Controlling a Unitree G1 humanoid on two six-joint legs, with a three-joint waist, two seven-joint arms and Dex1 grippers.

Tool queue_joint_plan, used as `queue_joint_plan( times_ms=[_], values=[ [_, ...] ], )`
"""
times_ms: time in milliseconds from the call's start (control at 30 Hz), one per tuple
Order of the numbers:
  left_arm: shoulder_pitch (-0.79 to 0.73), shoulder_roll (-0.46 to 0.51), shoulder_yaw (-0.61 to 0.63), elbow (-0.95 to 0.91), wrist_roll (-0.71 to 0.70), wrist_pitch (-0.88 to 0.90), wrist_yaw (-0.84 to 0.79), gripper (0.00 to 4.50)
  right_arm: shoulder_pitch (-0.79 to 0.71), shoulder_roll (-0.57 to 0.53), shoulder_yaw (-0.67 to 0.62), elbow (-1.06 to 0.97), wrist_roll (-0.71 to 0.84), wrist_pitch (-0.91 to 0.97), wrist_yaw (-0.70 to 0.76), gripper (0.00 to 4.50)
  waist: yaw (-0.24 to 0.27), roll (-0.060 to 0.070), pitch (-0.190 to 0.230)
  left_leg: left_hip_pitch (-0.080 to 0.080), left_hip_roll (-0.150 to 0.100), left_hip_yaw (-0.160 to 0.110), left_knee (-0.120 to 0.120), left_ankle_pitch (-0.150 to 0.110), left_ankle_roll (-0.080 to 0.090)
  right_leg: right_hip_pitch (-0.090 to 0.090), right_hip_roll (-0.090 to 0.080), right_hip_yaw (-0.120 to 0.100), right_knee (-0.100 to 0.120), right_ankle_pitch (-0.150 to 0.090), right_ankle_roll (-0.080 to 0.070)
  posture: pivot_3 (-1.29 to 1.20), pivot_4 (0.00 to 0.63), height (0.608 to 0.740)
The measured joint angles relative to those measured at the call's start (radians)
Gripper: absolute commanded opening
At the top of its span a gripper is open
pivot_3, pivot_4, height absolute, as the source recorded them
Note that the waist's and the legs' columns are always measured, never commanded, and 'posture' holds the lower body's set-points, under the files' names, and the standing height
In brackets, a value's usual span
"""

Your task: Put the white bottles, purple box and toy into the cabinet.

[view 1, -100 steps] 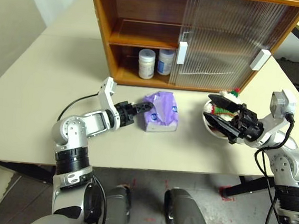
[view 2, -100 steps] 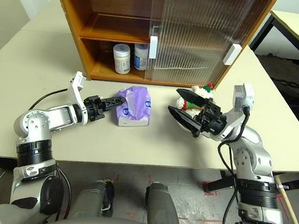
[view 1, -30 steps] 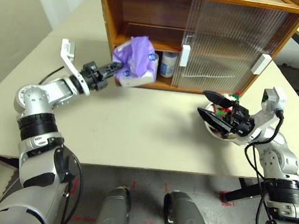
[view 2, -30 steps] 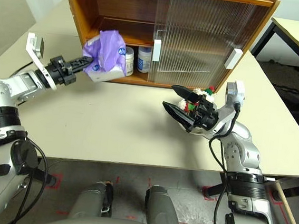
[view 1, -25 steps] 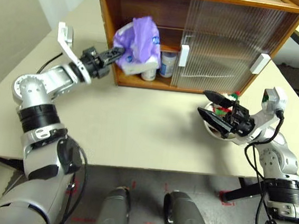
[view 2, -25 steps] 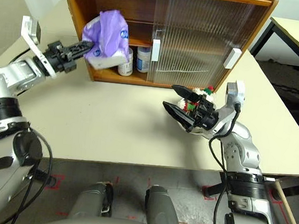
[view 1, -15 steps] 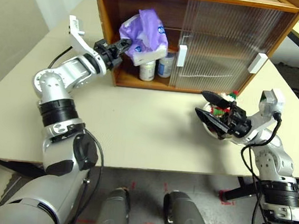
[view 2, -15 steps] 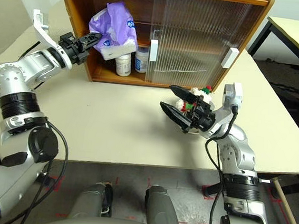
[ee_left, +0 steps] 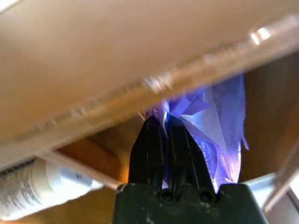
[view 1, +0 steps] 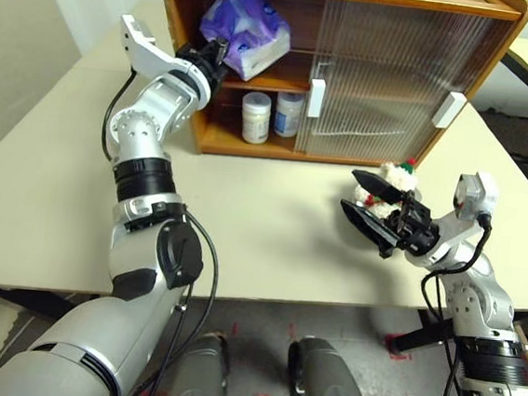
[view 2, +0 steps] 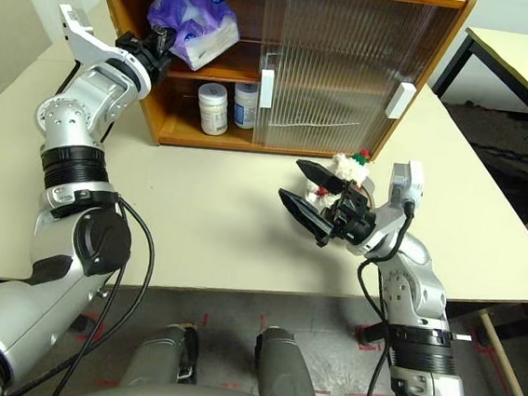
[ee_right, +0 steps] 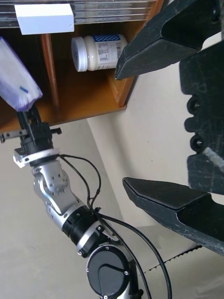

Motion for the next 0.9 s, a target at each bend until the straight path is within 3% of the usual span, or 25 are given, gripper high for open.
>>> queue_joint_plan(
  times_ms=[300,500,600,800,900],
  values=[
    [-0.026,-0.002,-0.035,0.049,0.000,-0.050,-0.066,4.35,0.012,0.005,0.000,-0.007,0.000,-0.002,-0.014,4.50,-0.002,0.000,0.000,0.000,0.000,0.000,0.001,0.000,0.000,0.000,0.000,0.000,0.000,-0.001,0.001,-0.09,0.012,0.740],
    [0.067,0.055,-0.087,-0.115,-0.035,0.034,-0.176,4.46,0.010,-0.001,0.001,-0.008,0.000,-0.002,-0.013,4.50,-0.006,0.001,-0.001,0.000,0.000,0.000,0.000,0.000,0.000,0.000,0.001,0.001,0.000,-0.002,0.000,-0.05,0.019,0.740],
    [0.172,0.145,-0.176,-0.245,-0.028,0.086,-0.295,3.90,-0.003,-0.010,0.000,-0.001,0.001,-0.001,-0.008,4.50,-0.006,0.002,-0.001,0.000,0.000,0.000,0.000,0.000,-0.001,0.000,0.001,0.001,0.002,-0.003,0.000,-0.04,0.017,0.740],
    [0.321,0.372,-0.438,-0.356,0.140,0.057,-0.625,1.62,-0.040,-0.020,0.001,0.033,0.001,-0.001,0.007,4.50,0.010,0.003,-0.003,0.001,0.001,0.000,0.000,0.001,-0.002,0.000,0.000,-0.001,0.004,-0.004,-0.004,-0.03,0.014,0.740],
    [0.311,0.369,-0.525,-0.329,0.230,0.004,-0.699,0.55,-0.045,-0.016,0.003,0.038,0.001,-0.001,0.009,4.50,0.020,0.003,-0.003,0.001,0.000,0.001,0.001,0.001,-0.002,0.000,-0.002,-0.001,0.004,-0.005,-0.009,-0.04,0.012,0.740]
  ],
)
